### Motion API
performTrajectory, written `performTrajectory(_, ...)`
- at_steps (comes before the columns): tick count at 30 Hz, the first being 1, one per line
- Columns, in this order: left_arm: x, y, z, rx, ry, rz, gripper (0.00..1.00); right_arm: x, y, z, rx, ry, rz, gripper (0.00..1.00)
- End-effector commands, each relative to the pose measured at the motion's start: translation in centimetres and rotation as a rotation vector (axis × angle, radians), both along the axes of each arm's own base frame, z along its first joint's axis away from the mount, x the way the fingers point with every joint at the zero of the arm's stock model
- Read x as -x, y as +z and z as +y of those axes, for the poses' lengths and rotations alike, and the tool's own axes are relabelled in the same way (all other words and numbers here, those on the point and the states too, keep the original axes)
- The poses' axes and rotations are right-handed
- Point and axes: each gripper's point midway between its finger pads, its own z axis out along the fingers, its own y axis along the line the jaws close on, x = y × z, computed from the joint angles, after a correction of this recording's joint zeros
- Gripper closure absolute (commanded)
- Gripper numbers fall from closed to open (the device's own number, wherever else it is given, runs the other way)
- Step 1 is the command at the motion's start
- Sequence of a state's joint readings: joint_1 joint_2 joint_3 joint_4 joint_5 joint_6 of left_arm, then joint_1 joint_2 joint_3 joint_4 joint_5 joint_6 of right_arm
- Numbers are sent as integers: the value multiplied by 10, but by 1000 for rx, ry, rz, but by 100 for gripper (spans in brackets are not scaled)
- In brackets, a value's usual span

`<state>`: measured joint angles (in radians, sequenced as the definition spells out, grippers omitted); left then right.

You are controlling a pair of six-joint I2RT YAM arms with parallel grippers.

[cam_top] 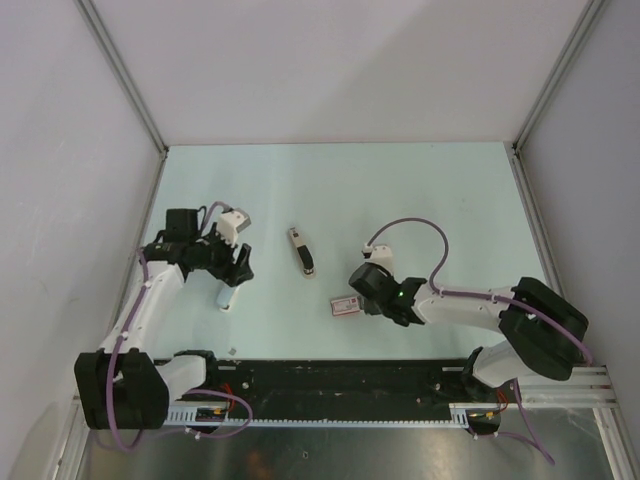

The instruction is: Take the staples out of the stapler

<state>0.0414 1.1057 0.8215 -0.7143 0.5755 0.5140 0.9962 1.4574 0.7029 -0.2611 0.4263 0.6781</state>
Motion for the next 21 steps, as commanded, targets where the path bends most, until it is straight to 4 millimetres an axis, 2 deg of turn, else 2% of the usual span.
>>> performTrajectory(1, -2, 10, -27, -19, -113, -21, 24, -16, 34, 6, -78, -5, -53, 93)
performTrajectory(4, 0, 10, -47, -37, -193, -18, 24, -25, 56, -2, -149, -39, -71, 89)
performTrajectory(6, 1, 9, -61, -40, -247, -12, 23, -30, 61, -12, -164, -68, -67, 88)
performTrajectory(13, 16, -10, -112, -96, -456, 21, 23, -31, 37, -39, -226, -135, 21, 80)
performTrajectory(17, 21, -28, -135, -156, -544, 33, 23, -30, 22, -49, -340, -179, 82, 79)
performTrajectory(21, 19, -39, -155, -189, -599, 44, 24, -27, 15, -50, -494, -186, 149, 79)
